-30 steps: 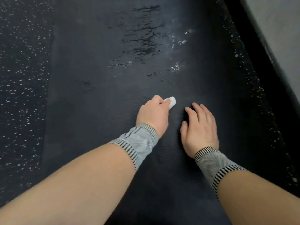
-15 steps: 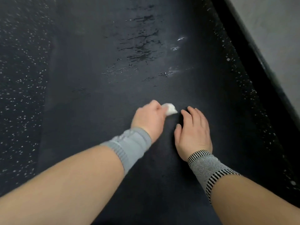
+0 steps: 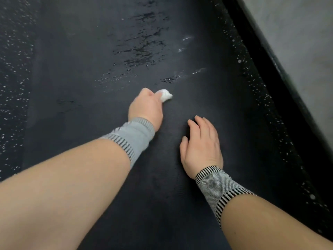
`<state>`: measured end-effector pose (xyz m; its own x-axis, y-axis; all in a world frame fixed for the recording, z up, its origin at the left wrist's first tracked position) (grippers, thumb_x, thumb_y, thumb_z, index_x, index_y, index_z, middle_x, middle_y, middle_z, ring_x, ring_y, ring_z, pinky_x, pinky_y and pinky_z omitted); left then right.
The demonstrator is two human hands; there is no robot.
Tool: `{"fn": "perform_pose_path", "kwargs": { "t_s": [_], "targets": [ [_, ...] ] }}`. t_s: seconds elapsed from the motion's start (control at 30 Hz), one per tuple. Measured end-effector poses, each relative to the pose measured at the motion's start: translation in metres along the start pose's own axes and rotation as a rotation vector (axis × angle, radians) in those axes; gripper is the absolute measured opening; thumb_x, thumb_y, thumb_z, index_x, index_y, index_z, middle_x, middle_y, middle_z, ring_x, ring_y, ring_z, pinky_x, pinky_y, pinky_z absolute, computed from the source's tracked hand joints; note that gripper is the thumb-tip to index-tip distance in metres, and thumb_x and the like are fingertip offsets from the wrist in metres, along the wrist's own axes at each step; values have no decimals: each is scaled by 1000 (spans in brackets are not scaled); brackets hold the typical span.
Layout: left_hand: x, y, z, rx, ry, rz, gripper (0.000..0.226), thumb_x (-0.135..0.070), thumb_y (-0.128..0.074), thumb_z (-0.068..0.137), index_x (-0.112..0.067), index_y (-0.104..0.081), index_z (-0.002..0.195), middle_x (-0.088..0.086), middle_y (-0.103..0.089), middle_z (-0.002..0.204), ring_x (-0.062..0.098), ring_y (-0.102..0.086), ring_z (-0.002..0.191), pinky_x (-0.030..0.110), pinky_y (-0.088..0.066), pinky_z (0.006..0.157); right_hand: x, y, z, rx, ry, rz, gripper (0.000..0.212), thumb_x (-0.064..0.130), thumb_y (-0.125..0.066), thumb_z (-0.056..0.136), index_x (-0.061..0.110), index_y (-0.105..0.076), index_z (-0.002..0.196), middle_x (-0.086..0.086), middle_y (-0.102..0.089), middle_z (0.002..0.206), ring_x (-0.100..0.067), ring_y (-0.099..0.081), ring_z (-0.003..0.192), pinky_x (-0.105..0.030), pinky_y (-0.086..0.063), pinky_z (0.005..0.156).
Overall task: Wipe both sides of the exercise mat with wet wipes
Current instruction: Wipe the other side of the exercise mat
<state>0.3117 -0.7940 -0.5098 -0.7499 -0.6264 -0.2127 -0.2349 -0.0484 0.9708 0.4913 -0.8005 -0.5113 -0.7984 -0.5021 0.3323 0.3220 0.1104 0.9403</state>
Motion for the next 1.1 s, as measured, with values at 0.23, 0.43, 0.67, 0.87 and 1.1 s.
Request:
{"fn": "perform_pose_path", "kwargs": {
  "t_s": [0.23,0.43,0.67,0.87,1.1],
  "targets": [
    [-41,-4,-46,132,-186,-49,31,-34,-39,103,-24,-54,129,-1,-52,113,24,-57,96,30,-40,77,-3,9,1,135,-82,132,50,23,-49,90,12,-42,138,-6,-29,150,-22,-24,139,-33,-22,113],
    [-34,-6,-22,125,-211,24,29,-28,-45,101,-24,-55,128,0,-52,121,23,-56,93,33,-43,78,-57,44,26,22,-214,106,49,18,-49,91,11,-39,139,-6,-23,151,-23,-23,137,-34,-27,109],
    [-89,-15,-33,80,-276,-10,32,-27,-42,103,-24,-53,133,0,-49,122,21,-58,100,30,-43,82,-80,27,22,-13,-205,-43,52,26,-50,88,5,-42,136,-15,-33,147,-31,-24,139,-45,-15,117],
    [-107,-17,-1,51,-327,16,35,-24,-45,101,-26,-55,134,4,-50,124,28,-58,105,38,-46,89,-83,27,23,-58,-213,-35,61,27,-54,85,4,-38,139,-17,-32,148,-34,-27,138,-48,-19,115],
    [-149,-21,-11,170,-438,-101,35,-31,-47,101,-38,-55,134,0,-52,124,22,-55,112,31,-42,91,-85,25,23,-110,-188,53,62,23,-56,82,2,-38,138,-17,-33,147,-35,-35,134,-49,-22,113]
  ]
}}
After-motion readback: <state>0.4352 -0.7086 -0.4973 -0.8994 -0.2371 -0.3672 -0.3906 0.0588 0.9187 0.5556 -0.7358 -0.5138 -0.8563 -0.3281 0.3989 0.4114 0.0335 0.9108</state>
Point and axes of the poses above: each hand's wrist, its own z-axis towards the middle knuckle, its own y-axis out of the back of the hand, x = y × z, the point moved 3 cm from there along z, towards the middle knuckle
